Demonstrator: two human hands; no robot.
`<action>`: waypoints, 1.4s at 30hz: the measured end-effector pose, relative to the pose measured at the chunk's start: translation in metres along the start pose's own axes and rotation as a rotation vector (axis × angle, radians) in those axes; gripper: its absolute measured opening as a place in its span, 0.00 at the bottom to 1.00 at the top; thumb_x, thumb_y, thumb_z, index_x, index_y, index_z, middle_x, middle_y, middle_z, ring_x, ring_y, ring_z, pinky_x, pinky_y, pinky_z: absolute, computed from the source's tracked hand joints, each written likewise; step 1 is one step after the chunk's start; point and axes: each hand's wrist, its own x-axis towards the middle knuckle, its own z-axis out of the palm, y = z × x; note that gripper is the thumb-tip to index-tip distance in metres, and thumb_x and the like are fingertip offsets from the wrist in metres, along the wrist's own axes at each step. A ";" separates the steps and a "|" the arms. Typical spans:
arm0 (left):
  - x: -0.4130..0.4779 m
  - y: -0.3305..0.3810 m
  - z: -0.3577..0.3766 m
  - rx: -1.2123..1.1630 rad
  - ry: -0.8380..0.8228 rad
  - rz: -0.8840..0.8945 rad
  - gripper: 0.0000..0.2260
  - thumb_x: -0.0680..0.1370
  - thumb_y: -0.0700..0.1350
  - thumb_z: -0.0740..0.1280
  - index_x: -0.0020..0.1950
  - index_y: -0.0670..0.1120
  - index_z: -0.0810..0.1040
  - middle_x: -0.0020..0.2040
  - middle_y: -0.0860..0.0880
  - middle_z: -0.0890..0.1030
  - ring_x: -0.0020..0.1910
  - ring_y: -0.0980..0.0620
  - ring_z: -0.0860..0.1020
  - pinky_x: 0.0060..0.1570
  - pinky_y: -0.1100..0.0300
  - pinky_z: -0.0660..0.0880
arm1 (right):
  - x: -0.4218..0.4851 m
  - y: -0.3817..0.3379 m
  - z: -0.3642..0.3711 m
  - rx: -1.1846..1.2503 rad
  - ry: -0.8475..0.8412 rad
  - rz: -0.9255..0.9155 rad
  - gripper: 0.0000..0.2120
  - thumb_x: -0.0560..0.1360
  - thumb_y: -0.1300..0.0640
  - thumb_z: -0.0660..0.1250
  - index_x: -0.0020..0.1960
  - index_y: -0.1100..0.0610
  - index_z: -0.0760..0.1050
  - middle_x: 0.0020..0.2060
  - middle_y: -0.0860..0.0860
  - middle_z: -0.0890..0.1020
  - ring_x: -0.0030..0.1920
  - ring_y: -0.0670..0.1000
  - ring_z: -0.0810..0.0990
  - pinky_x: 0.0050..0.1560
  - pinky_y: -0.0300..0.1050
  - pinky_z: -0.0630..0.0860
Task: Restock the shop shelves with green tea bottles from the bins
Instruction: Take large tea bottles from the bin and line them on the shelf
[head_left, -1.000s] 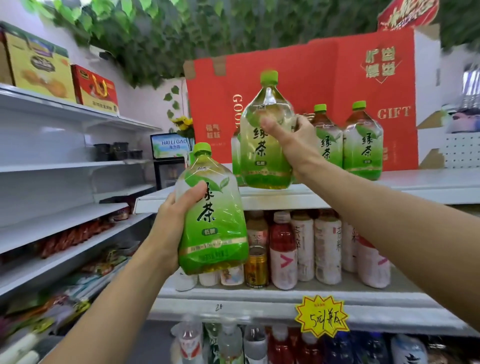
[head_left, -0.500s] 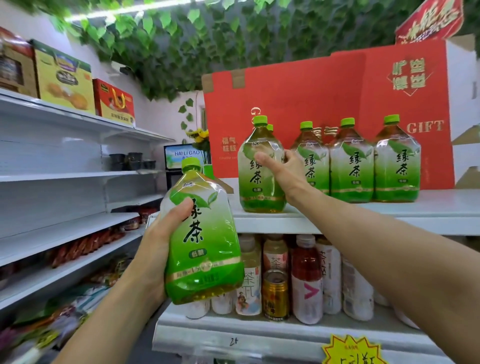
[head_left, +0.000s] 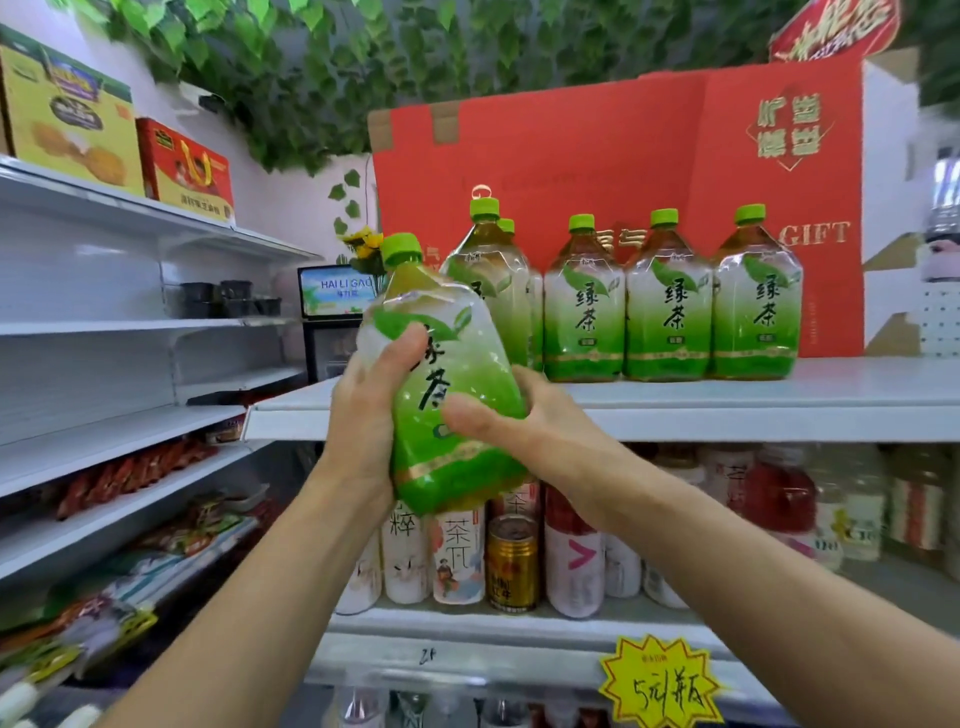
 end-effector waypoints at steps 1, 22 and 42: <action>0.005 0.000 0.010 0.029 0.000 0.053 0.30 0.69 0.52 0.76 0.69 0.44 0.76 0.60 0.38 0.82 0.58 0.34 0.81 0.57 0.36 0.78 | 0.000 0.002 -0.004 0.066 -0.023 0.021 0.41 0.62 0.39 0.80 0.68 0.54 0.72 0.55 0.49 0.85 0.52 0.49 0.85 0.46 0.43 0.82; 0.102 -0.049 0.011 1.107 0.077 0.090 0.60 0.57 0.75 0.74 0.79 0.55 0.48 0.73 0.51 0.72 0.69 0.43 0.73 0.66 0.45 0.71 | 0.065 0.036 -0.126 -0.281 0.575 0.032 0.60 0.58 0.31 0.78 0.78 0.59 0.56 0.75 0.56 0.67 0.72 0.55 0.67 0.66 0.50 0.65; 0.075 -0.059 0.021 1.363 0.156 0.319 0.57 0.68 0.71 0.70 0.82 0.50 0.39 0.83 0.46 0.50 0.81 0.45 0.52 0.78 0.43 0.54 | 0.040 0.045 -0.110 -0.703 0.625 -0.154 0.40 0.76 0.41 0.68 0.77 0.59 0.55 0.73 0.57 0.64 0.73 0.55 0.61 0.72 0.50 0.60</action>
